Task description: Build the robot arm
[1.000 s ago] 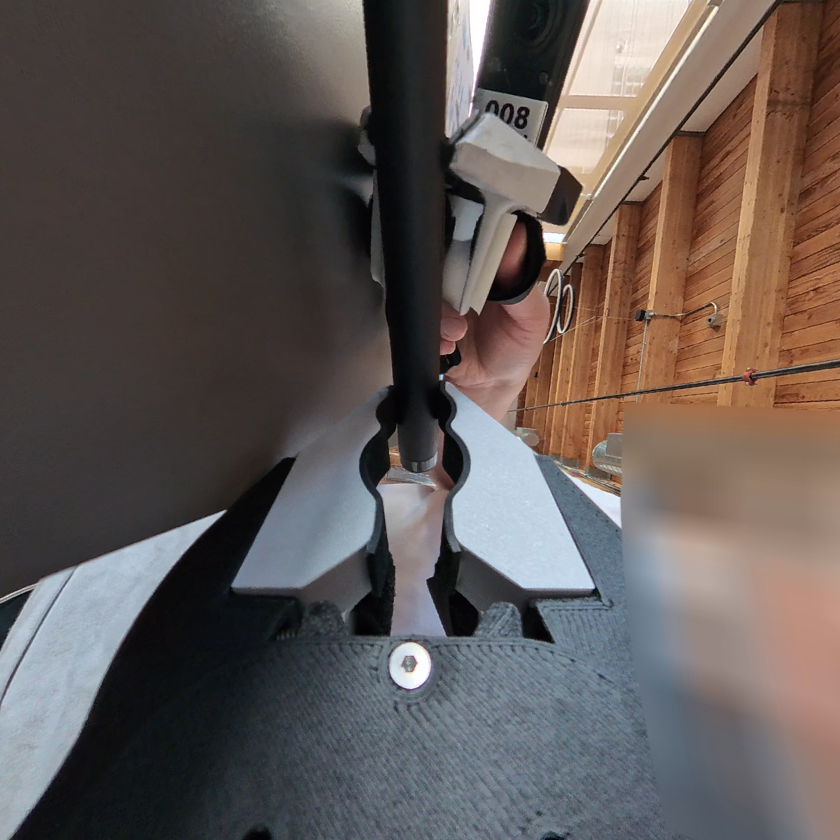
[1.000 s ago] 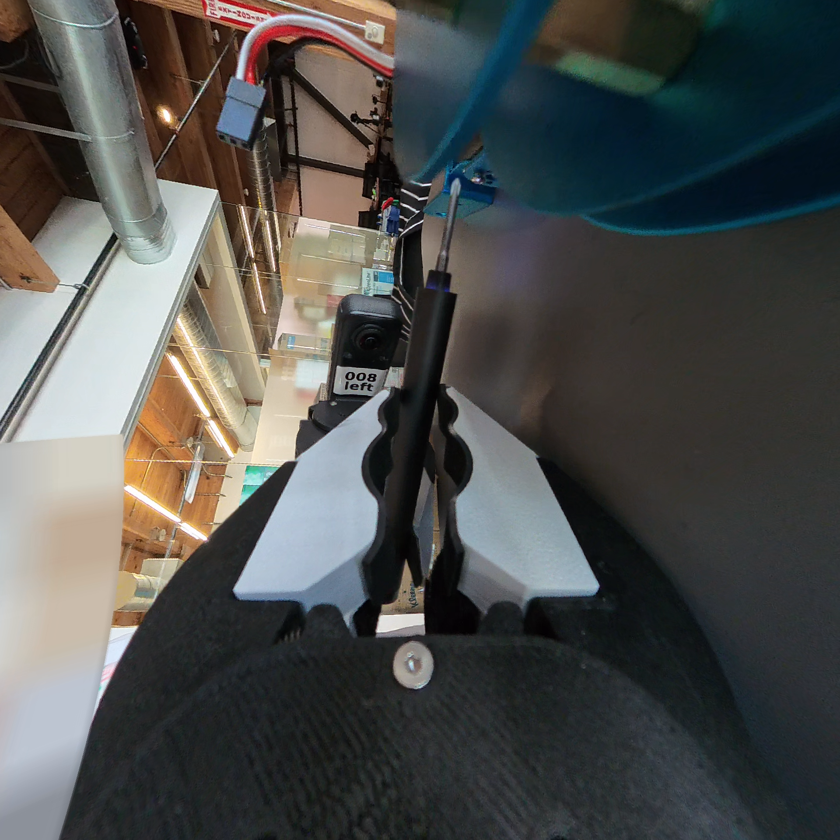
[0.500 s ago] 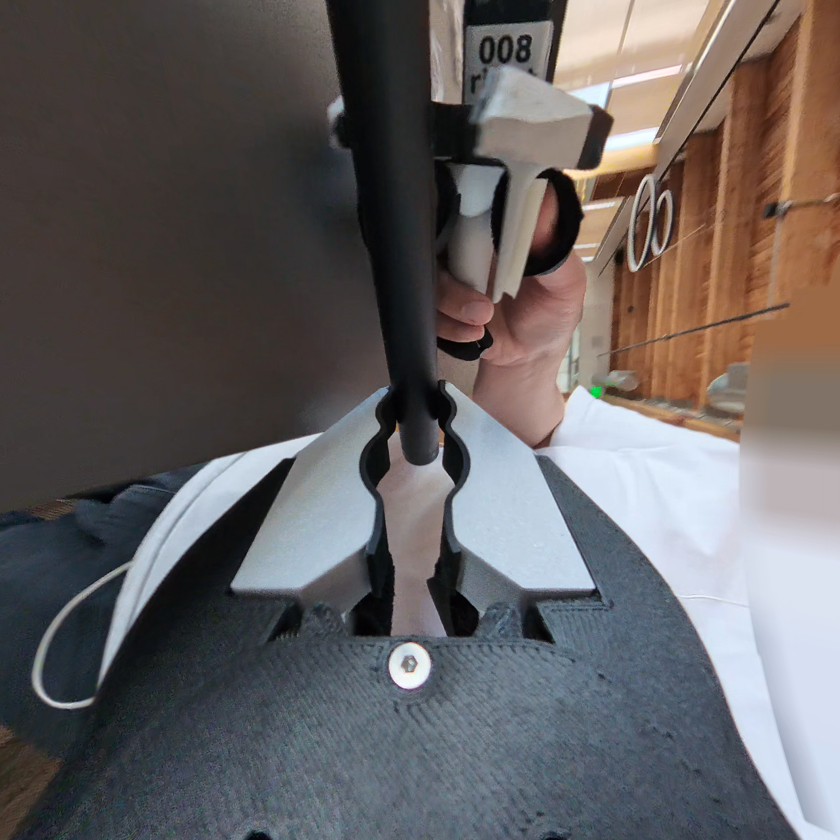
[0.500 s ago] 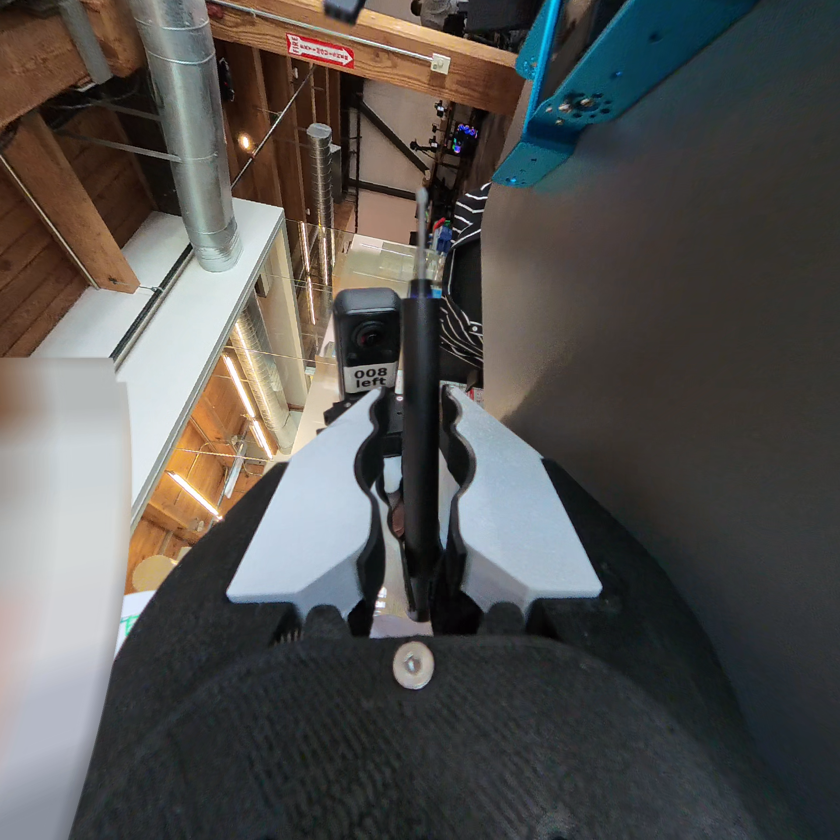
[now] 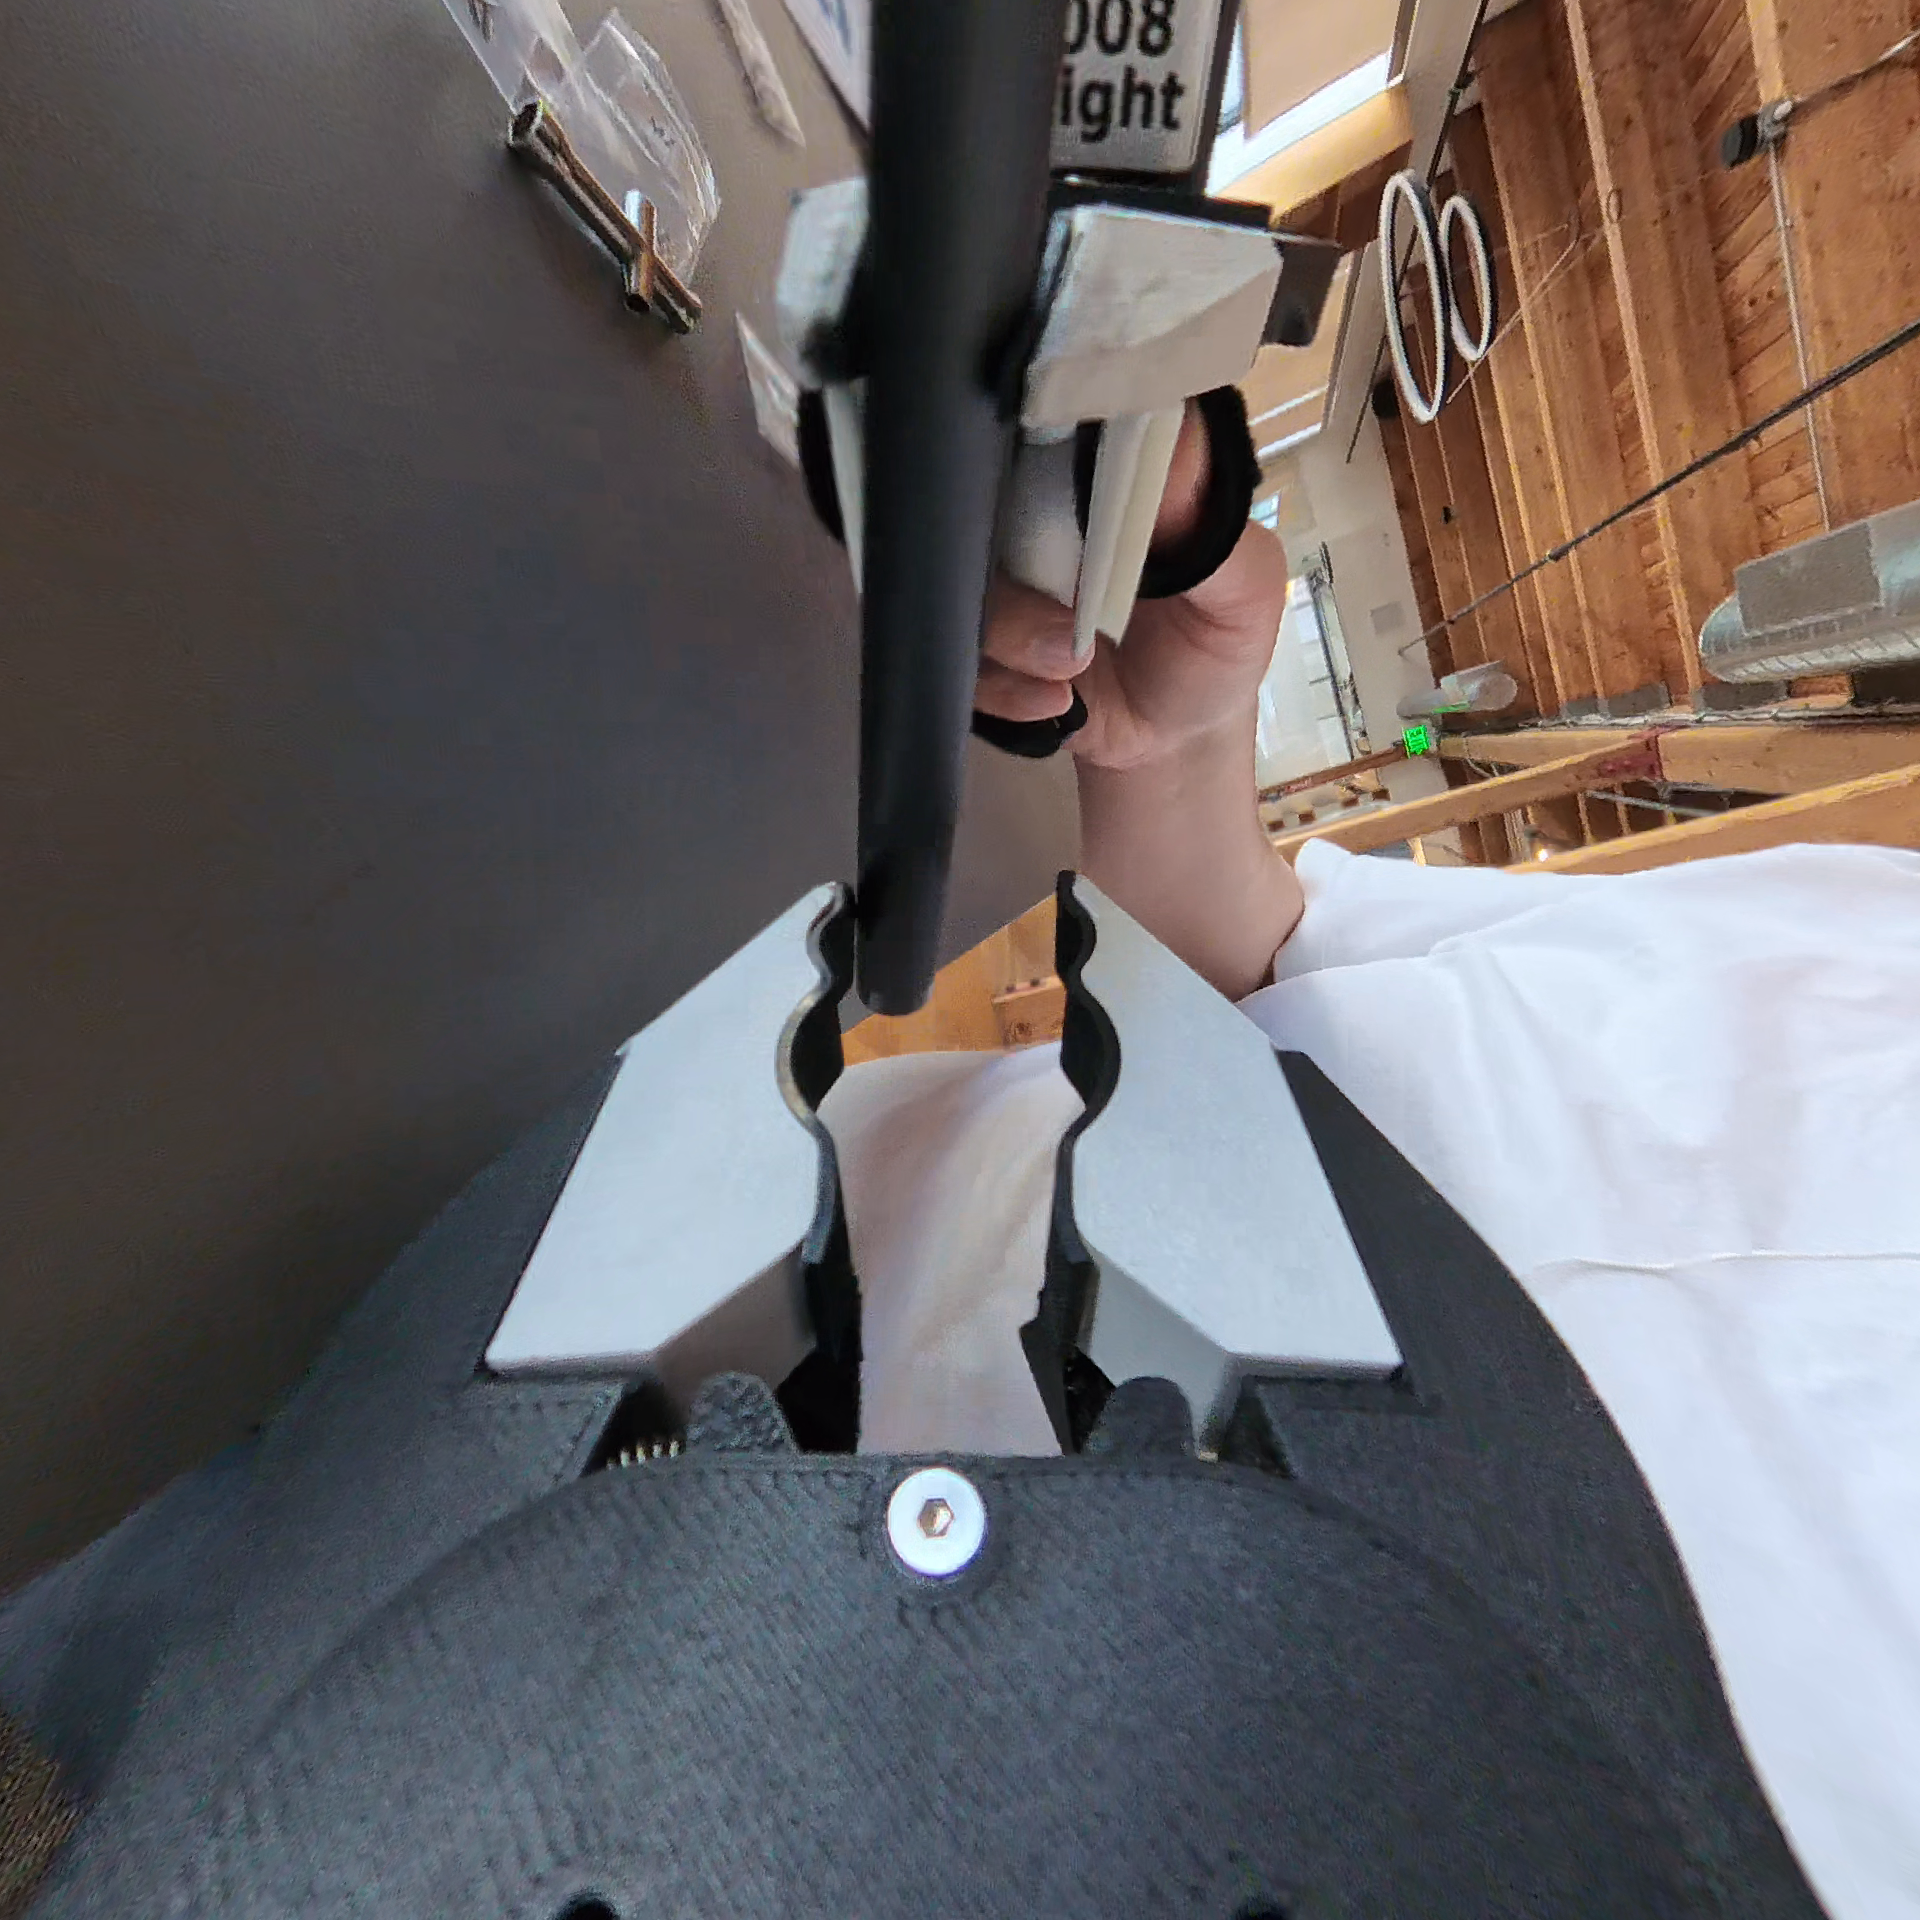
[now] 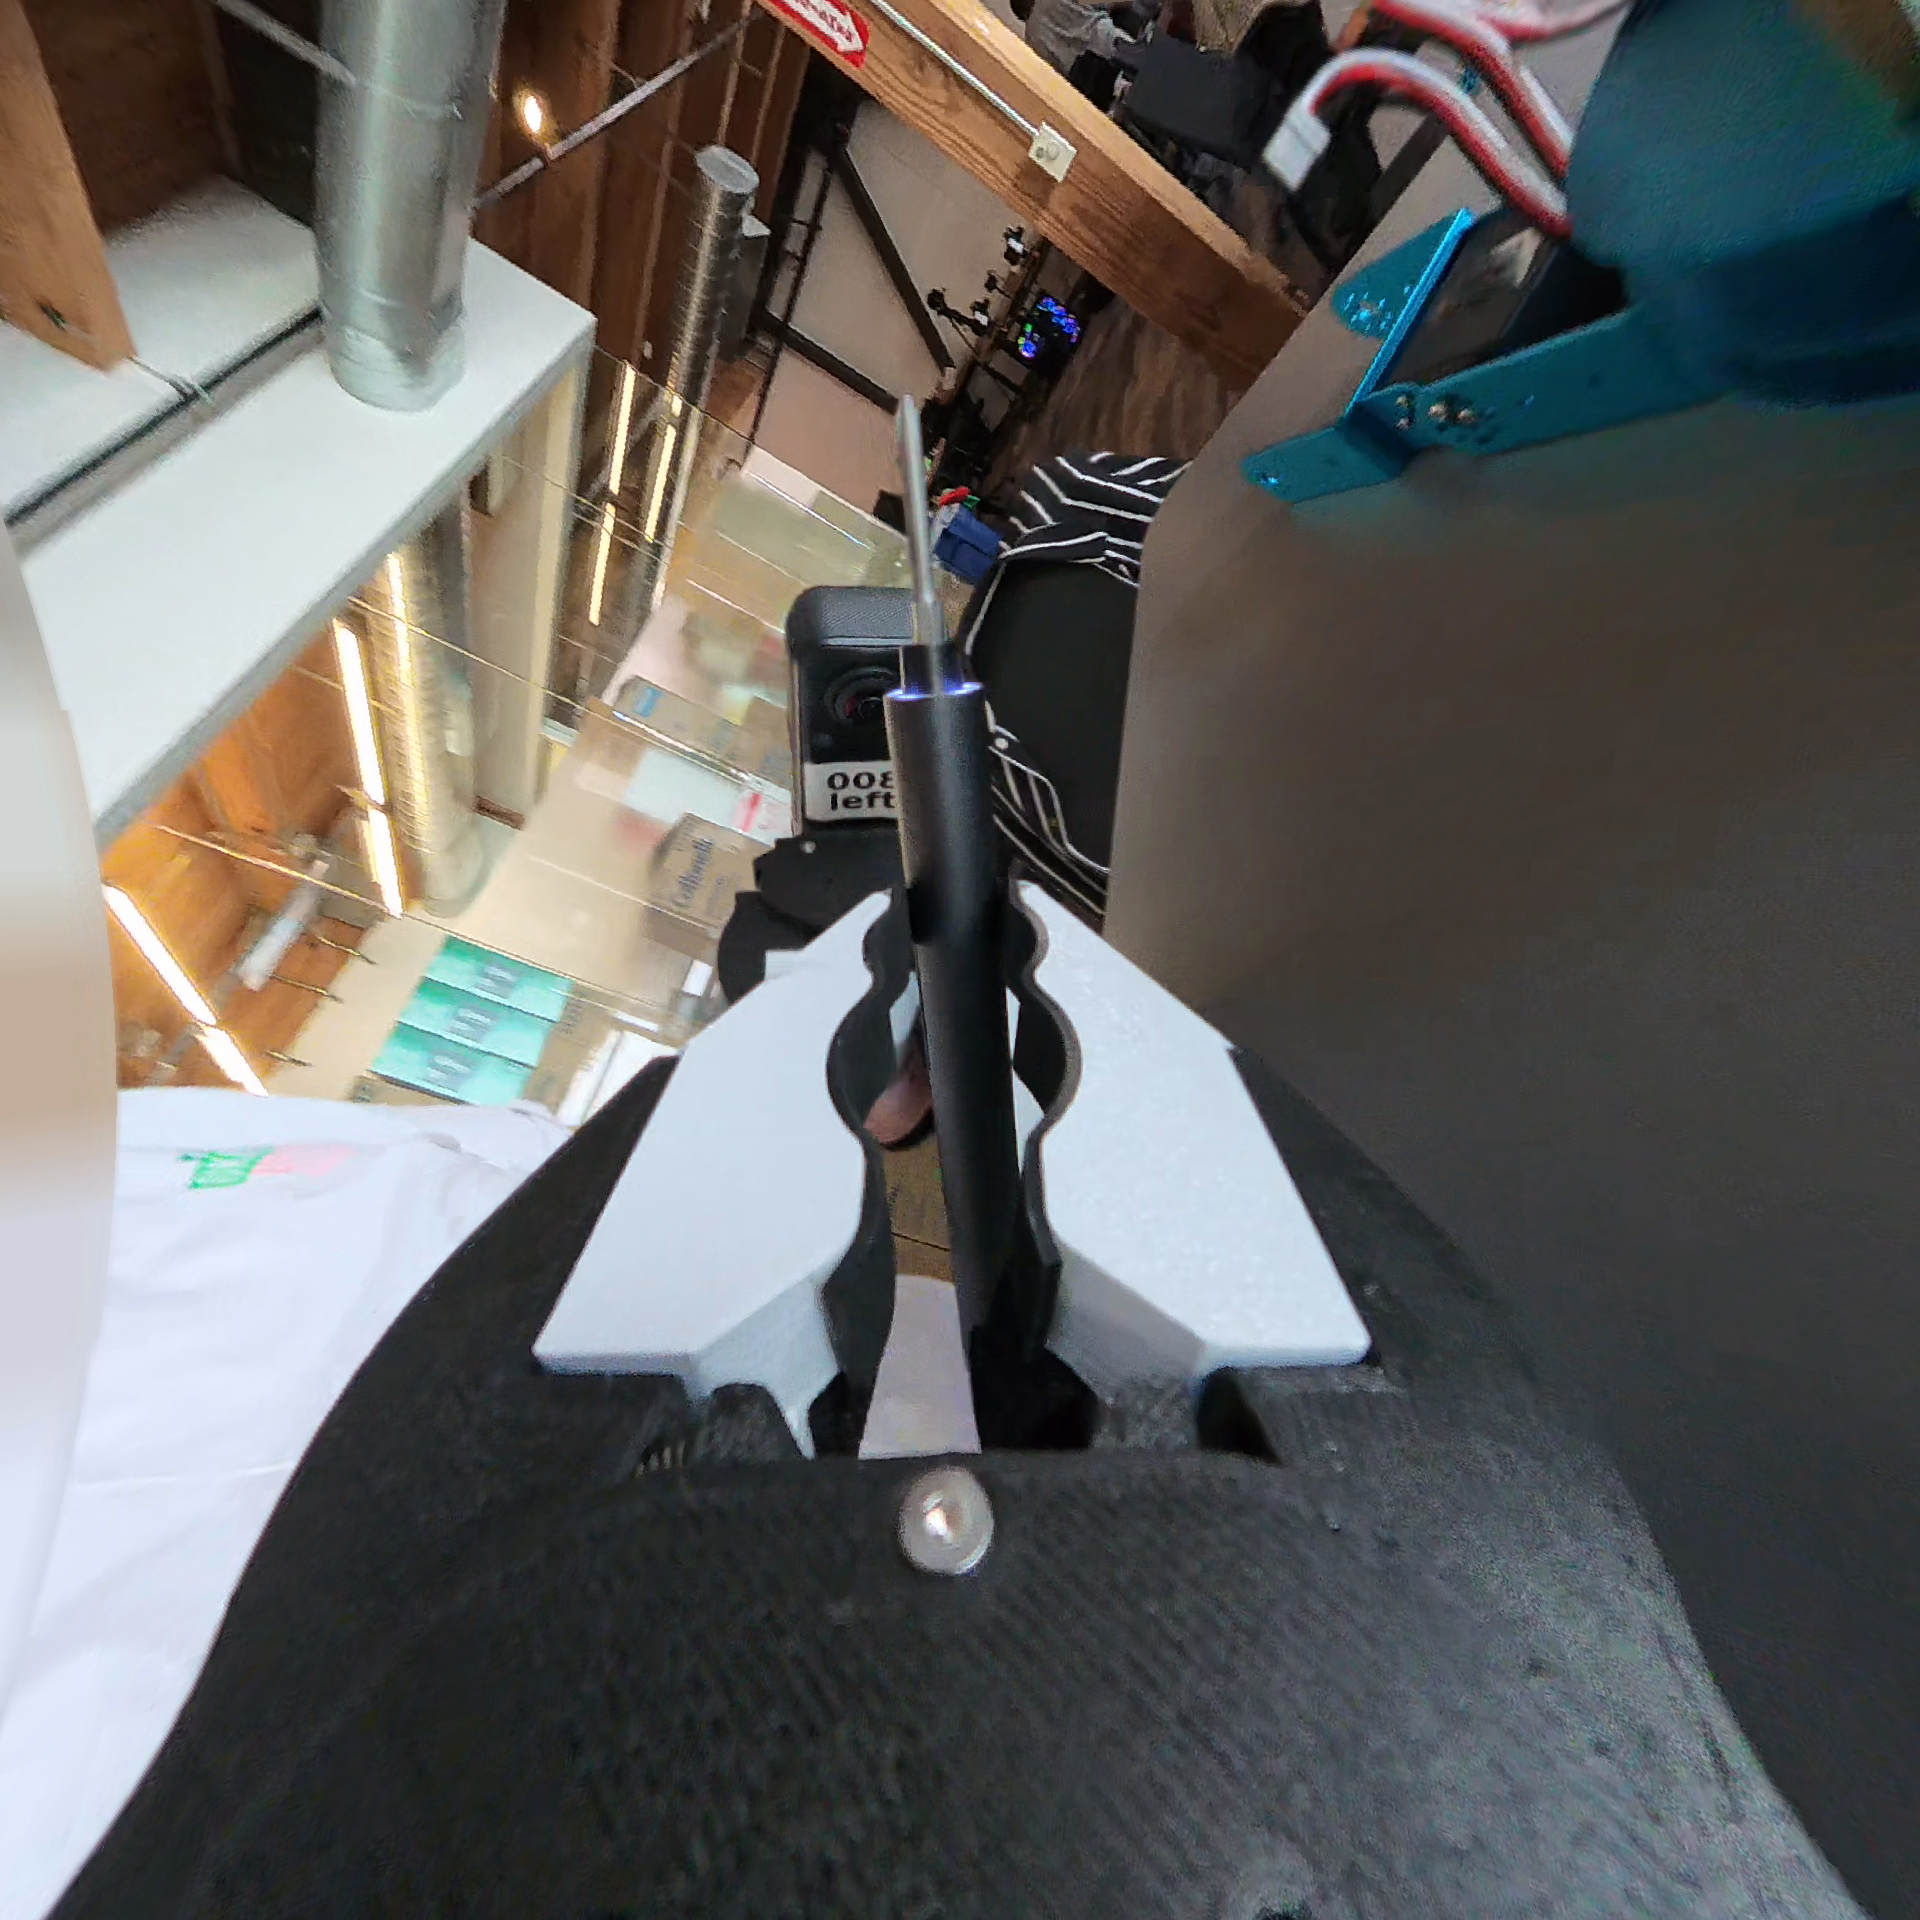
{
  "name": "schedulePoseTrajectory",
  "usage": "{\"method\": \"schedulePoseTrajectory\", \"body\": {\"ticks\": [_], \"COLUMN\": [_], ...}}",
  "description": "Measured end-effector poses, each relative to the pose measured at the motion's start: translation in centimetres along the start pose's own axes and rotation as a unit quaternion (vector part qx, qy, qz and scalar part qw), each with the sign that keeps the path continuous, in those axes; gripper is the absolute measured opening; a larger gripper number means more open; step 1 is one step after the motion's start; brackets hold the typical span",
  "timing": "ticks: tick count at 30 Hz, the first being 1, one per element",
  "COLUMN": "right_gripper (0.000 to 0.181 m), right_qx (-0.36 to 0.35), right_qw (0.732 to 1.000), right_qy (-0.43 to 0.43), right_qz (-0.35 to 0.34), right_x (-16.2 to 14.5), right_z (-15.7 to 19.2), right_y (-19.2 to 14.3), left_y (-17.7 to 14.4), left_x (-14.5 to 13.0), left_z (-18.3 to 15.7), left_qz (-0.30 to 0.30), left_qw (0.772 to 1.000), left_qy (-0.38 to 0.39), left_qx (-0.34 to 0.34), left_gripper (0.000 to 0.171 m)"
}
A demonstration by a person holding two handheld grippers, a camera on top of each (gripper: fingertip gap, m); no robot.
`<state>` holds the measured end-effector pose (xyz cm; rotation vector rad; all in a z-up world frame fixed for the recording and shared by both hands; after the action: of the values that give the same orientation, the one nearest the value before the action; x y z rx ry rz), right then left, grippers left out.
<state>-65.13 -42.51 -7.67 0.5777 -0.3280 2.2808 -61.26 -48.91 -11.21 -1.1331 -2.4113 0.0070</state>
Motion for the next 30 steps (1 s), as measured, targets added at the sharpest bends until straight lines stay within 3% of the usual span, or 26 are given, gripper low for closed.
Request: {"method": "schedulePoseTrajectory", "body": {"ticks": [4, 8, 13, 18, 20, 22, 26, 30], "right_gripper": [0.016, 0.016, 0.016, 0.016, 0.017, 0.017, 0.017, 0.017], "right_qx": [-0.002, -0.049, -0.156, -0.251, -0.283, -0.33, -0.376, -0.434], "right_qw": [1.0, 0.995, 0.968, 0.931, 0.916, 0.901, 0.884, 0.858], "right_qy": [-0.022, -0.054, -0.111, -0.152, -0.171, -0.175, -0.189, -0.205], "right_qz": [0.014, 0.065, 0.165, 0.216, 0.225, 0.222, 0.205, 0.184], "right_x": [0.8, 0.3, -1.3, -1.1, -1.0, -0.9, -1.4, -1.3], "right_z": [0.8, 0.2, -2.1, -4.2, -4.9, -6.0, -6.7, -6.8], "right_y": [-2.6, -4.5, -5.0, -3.8, -2.9, -2.3, -0.7, 0.3], "left_y": [-1.2, -5.6, -11.8, -15.4, -16.2, -16.6, -18.3, -20.2], "left_x": [0.6, 1.7, 5.4, 10.0, 11.6, 12.9, 15.0, 17.4], "left_z": [-0.2, 2.1, 4.2, 6.6, 7.9, 9.1, 10.8, 11.7], "left_qz": [-0.058, -0.112, -0.121, -0.064, -0.041, -0.02, 0.003, 0.026], "left_qw": [0.998, 0.984, 0.925, 0.856, 0.839, 0.838, 0.872, 0.883], "left_qy": [-0.003, 0.058, 0.186, 0.301, 0.346, 0.378, 0.394, 0.413], "left_qx": [-0.006, 0.129, 0.308, 0.415, 0.419, 0.392, 0.291, 0.219], "left_gripper": [0.037, 0.035, 0.054, 0.057, 0.056, 0.055, 0.065, 0.071]}}
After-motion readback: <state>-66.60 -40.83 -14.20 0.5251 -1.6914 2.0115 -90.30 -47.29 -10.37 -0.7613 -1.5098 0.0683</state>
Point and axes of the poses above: each gripper's, where its closed fingertips meet, y out along the fingers, x out of its top, z = x × y across the jaws, the point moved 3 cm from there along -y, back along the fingers
